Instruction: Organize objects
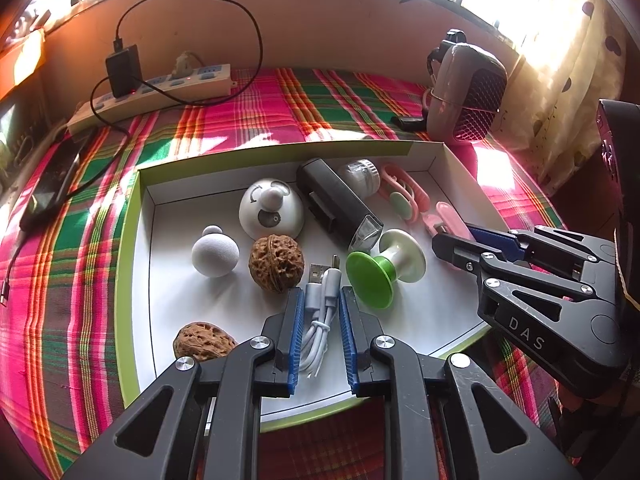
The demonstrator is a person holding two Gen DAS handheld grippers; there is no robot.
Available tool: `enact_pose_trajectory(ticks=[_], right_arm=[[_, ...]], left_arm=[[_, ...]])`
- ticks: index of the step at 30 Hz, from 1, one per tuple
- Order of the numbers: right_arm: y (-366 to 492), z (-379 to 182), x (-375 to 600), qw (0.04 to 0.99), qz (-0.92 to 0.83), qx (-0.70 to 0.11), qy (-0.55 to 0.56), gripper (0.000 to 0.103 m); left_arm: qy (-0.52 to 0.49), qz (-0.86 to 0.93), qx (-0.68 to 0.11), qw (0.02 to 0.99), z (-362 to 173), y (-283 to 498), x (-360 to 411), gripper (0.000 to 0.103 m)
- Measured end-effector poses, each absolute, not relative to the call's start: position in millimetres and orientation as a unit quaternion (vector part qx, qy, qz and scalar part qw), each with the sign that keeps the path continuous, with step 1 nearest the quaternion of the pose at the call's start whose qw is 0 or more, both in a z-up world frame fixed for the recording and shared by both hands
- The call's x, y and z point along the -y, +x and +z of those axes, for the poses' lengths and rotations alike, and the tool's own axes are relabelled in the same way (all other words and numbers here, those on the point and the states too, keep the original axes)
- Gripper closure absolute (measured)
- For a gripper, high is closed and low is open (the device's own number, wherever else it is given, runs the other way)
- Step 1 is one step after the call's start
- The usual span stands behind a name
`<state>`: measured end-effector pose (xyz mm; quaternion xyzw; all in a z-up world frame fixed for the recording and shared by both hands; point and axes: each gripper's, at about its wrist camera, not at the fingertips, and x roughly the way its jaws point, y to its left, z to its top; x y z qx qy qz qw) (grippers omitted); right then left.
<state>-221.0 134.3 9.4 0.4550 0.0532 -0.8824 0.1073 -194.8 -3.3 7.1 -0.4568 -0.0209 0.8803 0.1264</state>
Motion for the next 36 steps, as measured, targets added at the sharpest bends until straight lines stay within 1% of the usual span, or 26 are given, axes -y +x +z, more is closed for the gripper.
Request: enact_pose_trajectory(ticks=[14,17,19,20,27,36], right_arm=[[-219.0,11.5,-136.1,0.105,-0.883,-0.05,0.454,0.084],[-217.2,13.8,-137.1,0.104,-0.885,-0.048,0.451,0.081],[-215.8,15.5,-137.2,0.103,-0.886,-0.048,0.449,0.074],[-215.1,16.3,-137.4,0.103,-0.887,-0.047,0.448,0.073],[-209.6,18.4,-138.2,0.099,-0.889,-0.04,0.446,0.073],[-198.4,25.7,-138.5,0.098,-0.895,-0.027,0.435,0.072]], left_arm=[[-0.457,0.881,0.013,0.121,8.2,-193.2,3.0,0.083],[-0.456,0.882,0.013,0.117,8.0,-193.0,3.9,0.08],[-0.455,0.883,0.013,0.116,8.8,-191.6,3.9,0.08],[-0.453,0.884,0.01,0.115,9.7,-190.2,2.9,0.08],[-0.441,0.891,-0.005,0.11,16.5,-181.7,-1.8,0.079],[-0.434,0.895,-0.002,0.101,23.2,-171.8,-2.0,0.079]])
